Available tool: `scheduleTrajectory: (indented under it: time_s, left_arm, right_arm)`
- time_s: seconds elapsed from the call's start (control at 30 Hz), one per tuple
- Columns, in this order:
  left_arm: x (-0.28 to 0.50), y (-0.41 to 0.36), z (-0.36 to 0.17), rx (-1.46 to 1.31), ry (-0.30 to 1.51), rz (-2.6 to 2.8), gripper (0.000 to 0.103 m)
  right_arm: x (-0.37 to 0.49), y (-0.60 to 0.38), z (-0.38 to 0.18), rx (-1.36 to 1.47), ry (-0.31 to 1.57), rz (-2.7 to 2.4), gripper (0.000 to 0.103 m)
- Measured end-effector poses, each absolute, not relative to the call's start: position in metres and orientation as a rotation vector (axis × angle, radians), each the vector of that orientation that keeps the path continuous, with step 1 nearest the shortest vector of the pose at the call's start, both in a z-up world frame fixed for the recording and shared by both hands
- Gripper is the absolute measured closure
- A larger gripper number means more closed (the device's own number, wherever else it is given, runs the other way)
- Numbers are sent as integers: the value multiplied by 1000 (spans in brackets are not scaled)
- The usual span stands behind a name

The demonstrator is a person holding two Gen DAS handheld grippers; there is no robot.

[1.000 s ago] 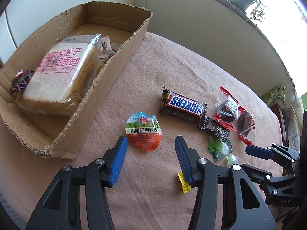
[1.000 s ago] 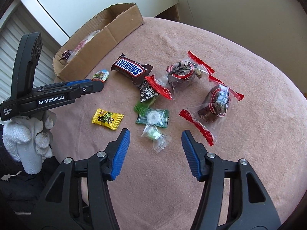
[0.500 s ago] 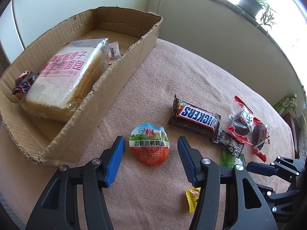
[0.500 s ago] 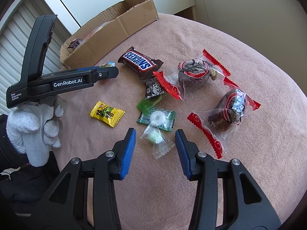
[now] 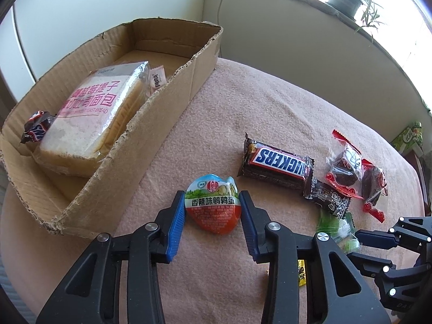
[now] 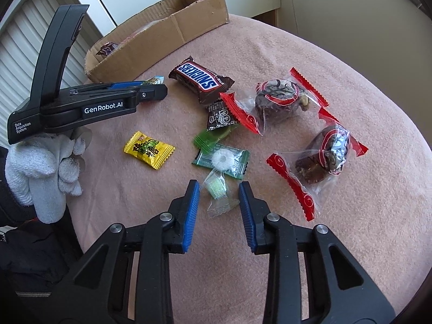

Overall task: Organize snacks
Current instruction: 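Carry the jelly cup into the box with the left tool while the right tool carries the clear candy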

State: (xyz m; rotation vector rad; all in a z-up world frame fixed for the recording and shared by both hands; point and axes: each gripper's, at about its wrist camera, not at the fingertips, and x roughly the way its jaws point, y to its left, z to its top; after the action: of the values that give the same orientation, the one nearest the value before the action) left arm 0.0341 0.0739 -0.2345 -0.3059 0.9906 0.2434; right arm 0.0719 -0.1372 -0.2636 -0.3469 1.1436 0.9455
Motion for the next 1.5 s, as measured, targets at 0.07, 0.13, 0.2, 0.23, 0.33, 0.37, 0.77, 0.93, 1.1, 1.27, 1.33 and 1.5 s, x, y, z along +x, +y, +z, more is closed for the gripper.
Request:
scheduleTrajectory:
  time_s: [0.07,0.13,0.2,0.23,0.33,0.37,0.77,0.93,1.1,1.27,1.33,1.5]
  left_arm:
    - [33,74,-232,-312,987,237,66]
    - [31,73,-228,-314,986,231,66]
    - [29,72,-223,-316,986,227,66]
    - [29,75,-221,-320,985,222,66]
    - [27,76,-210,-320,981,207,66]
    - [26,77,-206,-320,979,199,66]
    - [29,108,-149,-319,949,116,66]
    - [32,131,-135,-322,939,101,66]
    - [40,157,-132,-328,939,104,66]
    - [49,184,-130,-344,934,124,66]
    - [53,196,-129,-362,929,133,66]
    - [63,219,-130,-381,930,155,66]
  right_arm:
    - [72,-138,-263,-337,1145,944,74]
    - [71,-140,-262,-333,1143,940,74]
    - [72,-141,-260,-327,1144,935,75]
    - [72,-142,-259,-322,1145,931,75]
    - [74,-145,-252,-302,1143,919,75]
    - [74,-146,-249,-293,1144,914,75]
    - [88,-116,-188,-238,1085,868,75]
    - [100,-86,-164,-233,1050,870,75]
    - [113,-51,-151,-231,1020,878,75]
    - [125,-13,-146,-214,1012,887,75]
    - [129,2,-145,-222,1009,892,75]
    - [140,33,-147,-230,1010,896,75]
